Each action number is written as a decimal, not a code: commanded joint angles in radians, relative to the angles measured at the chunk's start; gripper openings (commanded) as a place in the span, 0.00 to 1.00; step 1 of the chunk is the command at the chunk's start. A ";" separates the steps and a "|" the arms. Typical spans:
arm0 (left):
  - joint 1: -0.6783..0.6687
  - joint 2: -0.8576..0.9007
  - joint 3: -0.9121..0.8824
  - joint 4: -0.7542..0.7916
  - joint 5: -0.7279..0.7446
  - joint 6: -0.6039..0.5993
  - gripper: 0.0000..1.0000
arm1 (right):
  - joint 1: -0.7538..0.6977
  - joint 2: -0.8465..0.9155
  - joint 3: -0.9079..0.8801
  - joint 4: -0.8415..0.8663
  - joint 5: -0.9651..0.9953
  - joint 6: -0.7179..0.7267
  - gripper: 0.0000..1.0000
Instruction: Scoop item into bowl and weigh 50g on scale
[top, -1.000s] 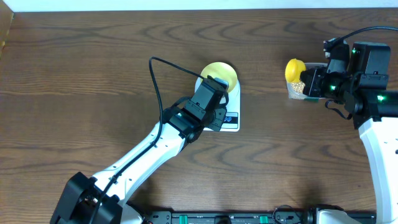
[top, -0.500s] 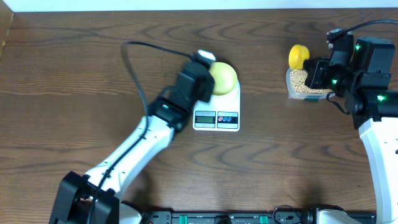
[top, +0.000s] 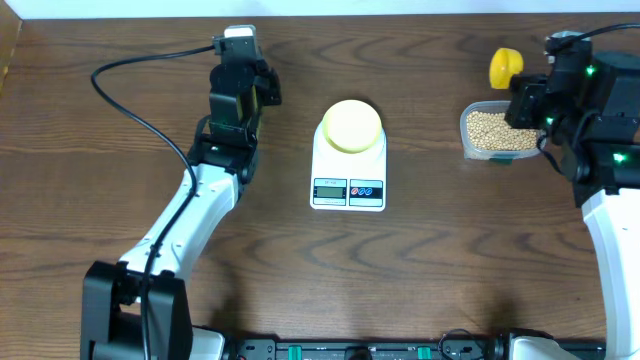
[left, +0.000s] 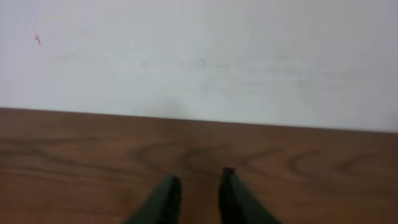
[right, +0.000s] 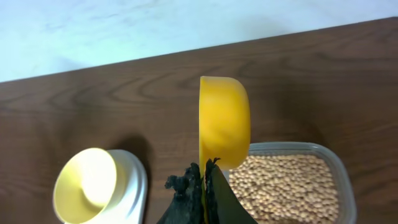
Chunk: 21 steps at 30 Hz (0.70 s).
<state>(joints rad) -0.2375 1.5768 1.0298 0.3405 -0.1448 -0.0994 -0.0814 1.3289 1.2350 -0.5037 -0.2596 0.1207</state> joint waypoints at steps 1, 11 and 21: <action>-0.016 0.010 0.031 0.005 -0.014 -0.007 0.36 | -0.023 -0.001 0.012 0.003 0.018 -0.014 0.01; -0.066 0.011 0.031 -0.039 -0.014 -0.007 0.98 | -0.034 -0.001 0.012 -0.002 0.017 -0.014 0.01; -0.169 -0.025 0.031 -0.229 -0.013 -0.007 0.98 | -0.034 -0.001 0.012 -0.013 -0.026 -0.014 0.01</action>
<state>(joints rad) -0.3725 1.5814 1.0328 0.1505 -0.1452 -0.1074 -0.1101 1.3289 1.2350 -0.5156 -0.2554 0.1207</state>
